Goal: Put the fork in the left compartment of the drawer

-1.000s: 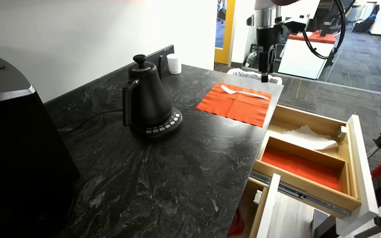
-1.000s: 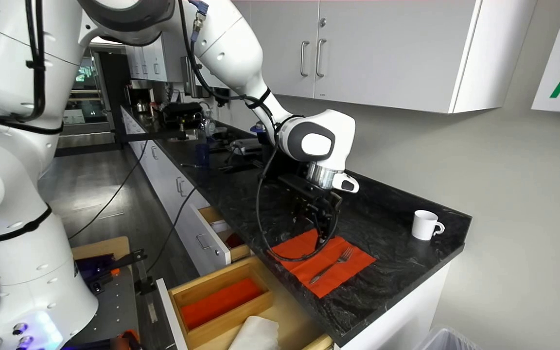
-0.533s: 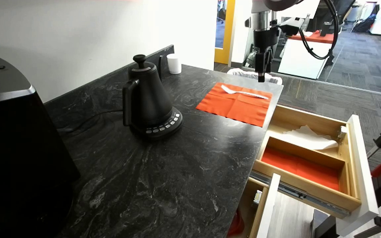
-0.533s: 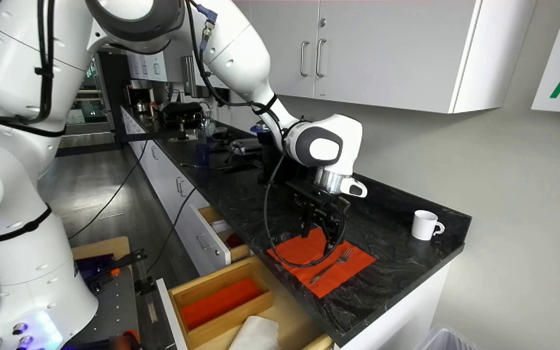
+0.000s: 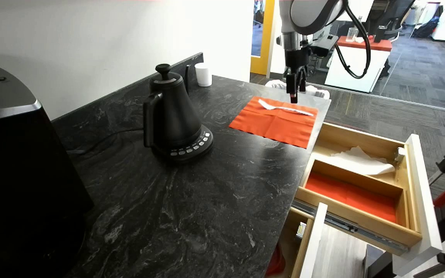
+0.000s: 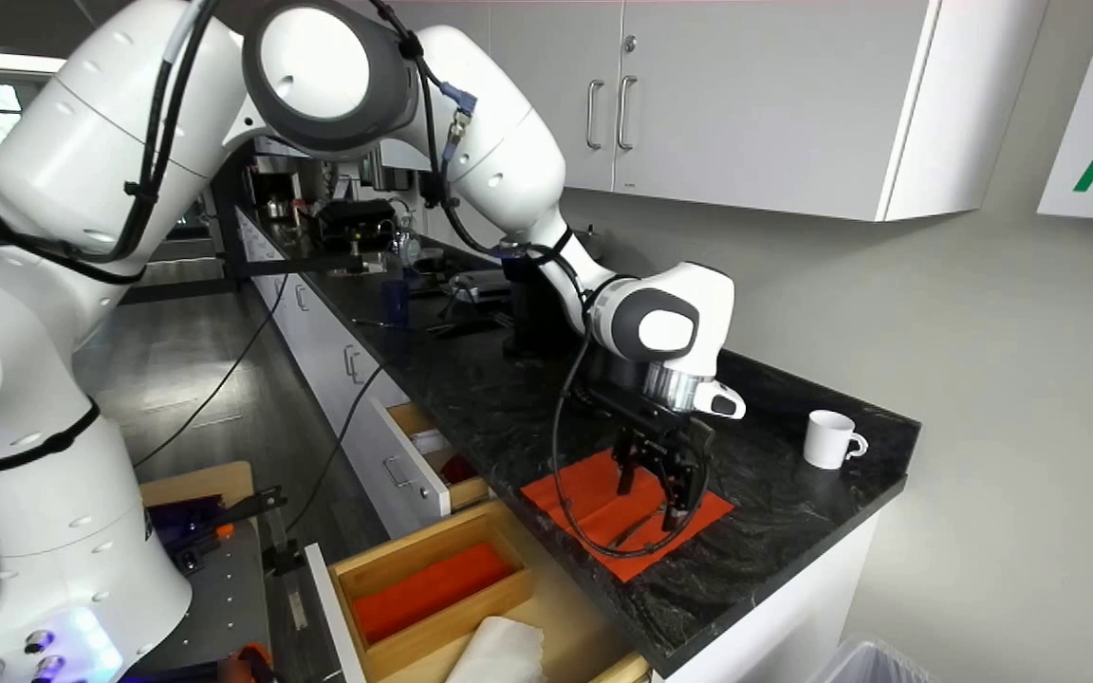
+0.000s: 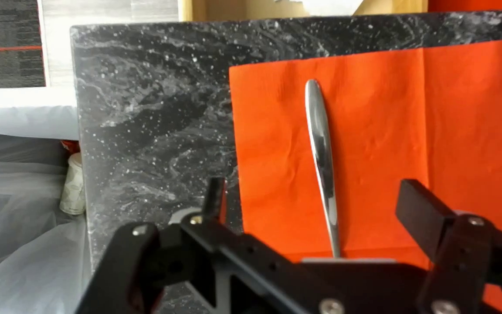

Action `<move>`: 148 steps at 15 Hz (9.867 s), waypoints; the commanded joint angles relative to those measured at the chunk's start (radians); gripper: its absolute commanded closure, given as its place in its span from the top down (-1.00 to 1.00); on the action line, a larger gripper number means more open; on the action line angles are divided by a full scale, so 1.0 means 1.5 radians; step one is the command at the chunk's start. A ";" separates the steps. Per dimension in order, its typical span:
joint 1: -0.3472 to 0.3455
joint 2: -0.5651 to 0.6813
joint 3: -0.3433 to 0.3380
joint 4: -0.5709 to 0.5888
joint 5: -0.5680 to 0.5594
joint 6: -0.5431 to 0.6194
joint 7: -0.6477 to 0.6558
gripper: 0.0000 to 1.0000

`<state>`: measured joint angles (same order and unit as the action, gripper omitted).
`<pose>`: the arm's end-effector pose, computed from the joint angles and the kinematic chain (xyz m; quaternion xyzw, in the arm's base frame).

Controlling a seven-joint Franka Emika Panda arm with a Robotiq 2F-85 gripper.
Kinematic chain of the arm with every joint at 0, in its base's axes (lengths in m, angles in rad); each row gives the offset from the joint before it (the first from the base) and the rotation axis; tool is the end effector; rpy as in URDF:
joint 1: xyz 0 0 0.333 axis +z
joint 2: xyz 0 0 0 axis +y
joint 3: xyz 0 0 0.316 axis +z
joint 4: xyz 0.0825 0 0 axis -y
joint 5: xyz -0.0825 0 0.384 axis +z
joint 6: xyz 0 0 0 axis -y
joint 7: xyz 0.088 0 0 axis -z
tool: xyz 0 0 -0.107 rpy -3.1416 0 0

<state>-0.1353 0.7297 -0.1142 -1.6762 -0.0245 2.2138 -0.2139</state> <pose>0.6386 -0.1571 0.1651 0.9944 0.0013 -0.1024 0.0254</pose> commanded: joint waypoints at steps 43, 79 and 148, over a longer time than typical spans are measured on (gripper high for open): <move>-0.008 0.106 0.026 0.193 -0.017 -0.120 0.009 -0.94; 0.038 -0.251 0.056 -0.349 0.050 -0.115 0.104 -0.95; 0.032 -0.231 0.084 -0.554 0.025 0.280 0.032 -0.31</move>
<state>-0.0691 0.3844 0.0001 -2.5226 -0.0055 2.6781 -0.1523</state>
